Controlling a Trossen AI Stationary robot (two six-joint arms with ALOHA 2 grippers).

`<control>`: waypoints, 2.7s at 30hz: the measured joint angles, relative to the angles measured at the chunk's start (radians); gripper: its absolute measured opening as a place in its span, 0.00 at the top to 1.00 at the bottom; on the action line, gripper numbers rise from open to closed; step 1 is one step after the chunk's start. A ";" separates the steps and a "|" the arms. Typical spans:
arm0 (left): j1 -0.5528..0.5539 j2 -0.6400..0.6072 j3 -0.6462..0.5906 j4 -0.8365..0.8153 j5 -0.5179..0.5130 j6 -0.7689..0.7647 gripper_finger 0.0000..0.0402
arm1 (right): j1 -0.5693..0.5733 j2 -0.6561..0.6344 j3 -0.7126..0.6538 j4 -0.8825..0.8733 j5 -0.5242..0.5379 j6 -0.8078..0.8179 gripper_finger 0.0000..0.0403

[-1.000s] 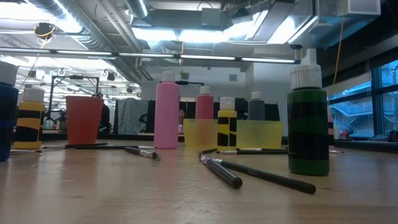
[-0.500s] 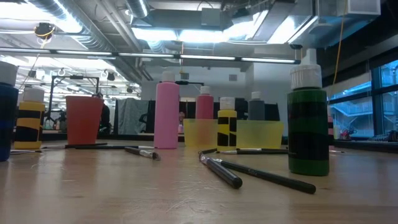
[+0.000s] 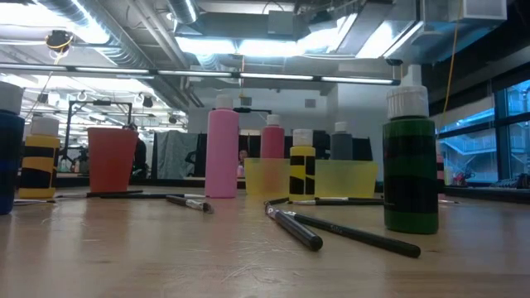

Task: Pick & Place Paint Supplies
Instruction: Put the silver paint brush into the orange cup

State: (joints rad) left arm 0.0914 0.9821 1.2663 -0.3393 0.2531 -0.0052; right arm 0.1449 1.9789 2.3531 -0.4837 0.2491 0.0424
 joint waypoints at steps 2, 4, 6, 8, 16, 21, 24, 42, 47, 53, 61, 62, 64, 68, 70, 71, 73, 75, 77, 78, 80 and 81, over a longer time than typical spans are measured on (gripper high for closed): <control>0.000 0.000 0.000 0.000 0.000 0.013 0.78 | 0.000 0.000 0.000 -0.011 -0.002 0.003 1.00; 0.000 0.000 0.000 0.000 0.000 0.037 0.81 | 0.000 0.000 0.000 -0.015 -0.002 0.005 1.00; 0.000 0.000 0.000 0.000 0.000 0.064 0.84 | 0.000 0.000 0.000 -0.018 -0.002 0.005 1.00; 0.000 0.000 0.000 0.000 0.000 0.080 0.87 | 0.001 0.000 0.000 -0.022 -0.002 0.005 1.00; 0.000 0.004 0.000 -0.003 -0.004 0.082 0.96 | 0.001 0.000 0.000 -0.036 -0.002 0.005 1.00; 0.000 0.004 0.000 -0.011 0.000 0.078 0.95 | 0.000 0.000 0.000 -0.041 -0.033 -0.002 0.98; 0.000 0.004 0.000 -0.012 0.000 0.071 0.95 | -0.001 0.000 0.000 -0.043 -0.037 -0.010 0.94; 0.000 -0.068 0.000 -0.168 -0.059 0.056 0.96 | 0.100 -0.028 0.000 -0.131 0.087 -0.096 0.69; 0.000 -0.144 0.000 -0.221 -0.154 0.050 0.96 | 0.119 -0.029 0.000 -0.167 0.088 -0.096 0.69; 0.000 -0.213 0.000 -0.311 -0.301 0.010 0.96 | 0.126 -0.029 0.000 -0.221 0.088 -0.094 0.69; 0.000 -0.345 -0.172 -0.200 -0.413 -0.052 0.96 | 0.138 -0.030 0.000 -0.315 0.030 -0.055 0.69; 0.000 -0.374 -0.222 -0.169 -0.424 -0.064 0.96 | 0.141 -0.030 0.000 -0.328 0.028 -0.050 0.69; 0.000 -0.433 -0.320 -0.111 -0.448 -0.079 0.96 | 0.146 -0.030 0.000 -0.355 0.028 -0.048 0.69; 0.000 -0.557 -0.473 -0.045 -0.571 -0.110 0.96 | 0.151 -0.030 0.000 -0.373 0.027 -0.047 0.69; 0.000 -0.614 -0.523 -0.047 -0.650 -0.127 0.96 | 0.151 -0.030 0.000 -0.374 0.027 -0.047 0.69; 0.000 -0.638 -0.540 -0.060 -0.684 -0.138 0.96 | 0.149 -0.032 0.000 -0.376 0.027 -0.050 0.69; 0.000 -0.680 -0.570 -0.085 -0.749 -0.162 0.96 | 0.142 -0.036 0.000 -0.377 0.028 -0.059 0.69; 0.000 -0.714 -0.598 -0.091 -0.808 -0.185 0.96 | 0.131 -0.036 0.000 -0.383 0.028 -0.066 0.69; 0.000 -0.733 -0.624 -0.105 -0.854 -0.205 0.96 | 0.119 -0.036 0.000 -0.394 0.023 -0.067 0.69; 0.000 -0.735 -0.636 -0.107 -0.871 -0.214 0.96 | 0.112 -0.036 0.000 -0.394 0.009 -0.069 0.69; 0.000 -0.737 -0.663 -0.111 -0.884 -0.223 0.96 | 0.094 -0.036 0.000 -0.384 -0.021 -0.069 0.69; 0.000 -0.738 -0.673 -0.113 -0.884 -0.229 0.96 | 0.086 -0.038 0.000 -0.380 -0.037 -0.069 0.69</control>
State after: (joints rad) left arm 0.0917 0.2443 0.5935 -0.4526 -0.6308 -0.2343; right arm 0.2312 1.9407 2.3535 -0.8636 0.2124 -0.0265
